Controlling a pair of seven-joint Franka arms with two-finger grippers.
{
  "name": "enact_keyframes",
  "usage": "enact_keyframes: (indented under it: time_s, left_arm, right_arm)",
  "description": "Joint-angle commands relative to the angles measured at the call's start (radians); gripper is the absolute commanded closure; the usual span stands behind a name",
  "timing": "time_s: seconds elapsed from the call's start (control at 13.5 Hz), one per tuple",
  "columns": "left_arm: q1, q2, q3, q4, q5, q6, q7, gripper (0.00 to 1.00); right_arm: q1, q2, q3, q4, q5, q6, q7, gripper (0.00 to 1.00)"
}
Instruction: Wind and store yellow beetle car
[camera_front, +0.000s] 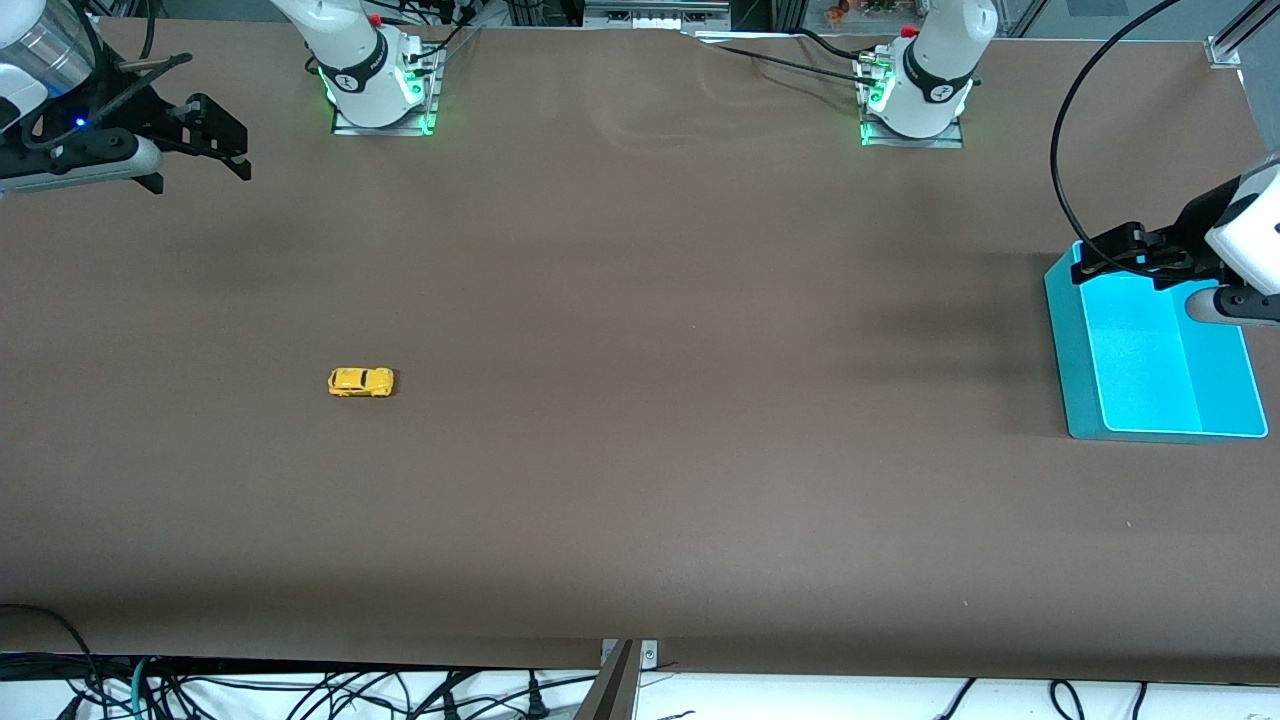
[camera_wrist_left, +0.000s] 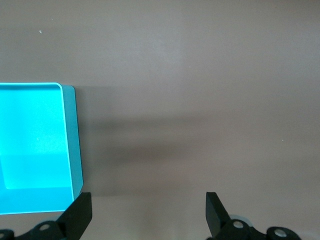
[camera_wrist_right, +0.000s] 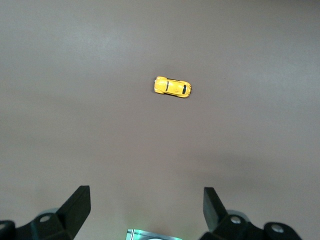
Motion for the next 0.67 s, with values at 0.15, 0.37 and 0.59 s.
enact_keyframes:
  time_s: [0.15,0.37,0.59]
  left_arm:
    - [-0.002,-0.008,-0.002,0.005,0.018,-0.011,0.011,0.0]
    - [-0.002,-0.008,-0.002,0.005,0.018,-0.011,0.011,0.0]
    - [-0.002,-0.008,-0.002,0.005,0.018,-0.011,0.013,0.0]
  right_arm:
    - [0.006,-0.012,-0.005,-0.009,-0.015,-0.011,0.01,0.0]
    - [0.006,-0.006,-0.005,-0.07,-0.019,0.034,0.012,0.0]
    - [0.006,0.005,-0.005,-0.192,-0.018,0.173,0.009,0.0]
